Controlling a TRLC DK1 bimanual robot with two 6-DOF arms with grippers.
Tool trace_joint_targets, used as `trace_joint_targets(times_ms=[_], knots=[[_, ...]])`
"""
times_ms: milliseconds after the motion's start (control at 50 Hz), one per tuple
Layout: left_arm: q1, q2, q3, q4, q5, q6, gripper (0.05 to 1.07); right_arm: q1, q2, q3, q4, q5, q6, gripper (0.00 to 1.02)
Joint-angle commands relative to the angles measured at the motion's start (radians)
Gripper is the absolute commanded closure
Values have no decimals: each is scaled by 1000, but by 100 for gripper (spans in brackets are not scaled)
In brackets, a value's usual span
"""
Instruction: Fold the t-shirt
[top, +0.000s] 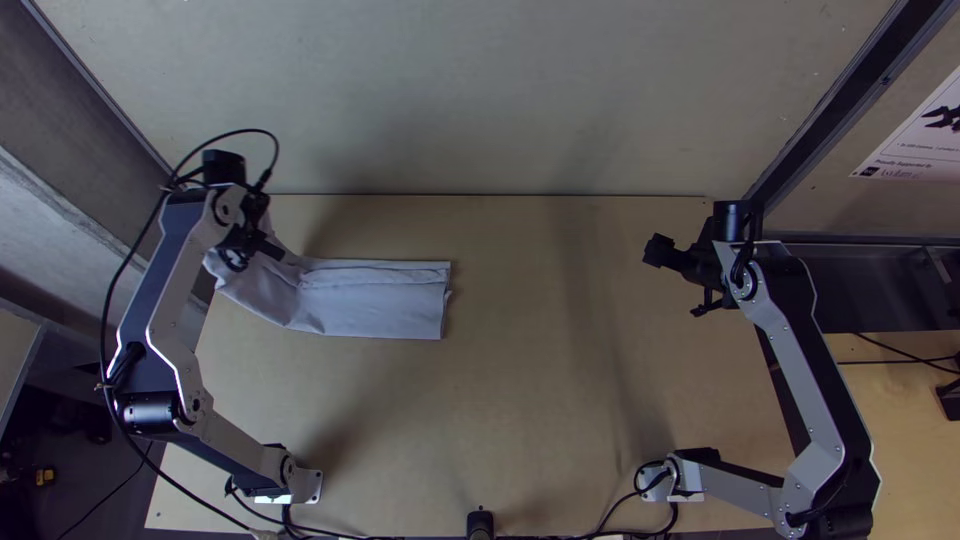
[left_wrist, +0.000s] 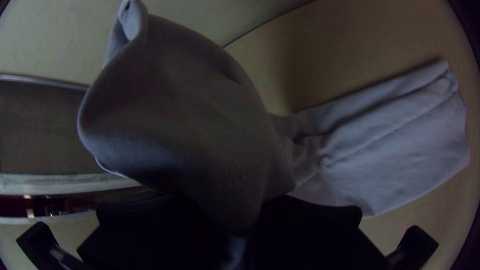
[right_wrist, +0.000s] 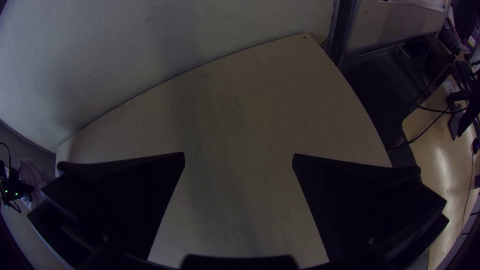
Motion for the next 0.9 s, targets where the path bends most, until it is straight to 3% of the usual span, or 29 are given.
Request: trace_joint_targets(times_ms=[0,360,880], knots=[[-65,-40,-24,-43,-36,-27,104,-14,3,-12,10,2,20,3],[-303,9,-38,-139,-124,-192,104,-52,-3,-19,10,0,8,3],[-599,161,-69,-195,-141,-416,104,-69,-3,-52,10,0,-1,3]])
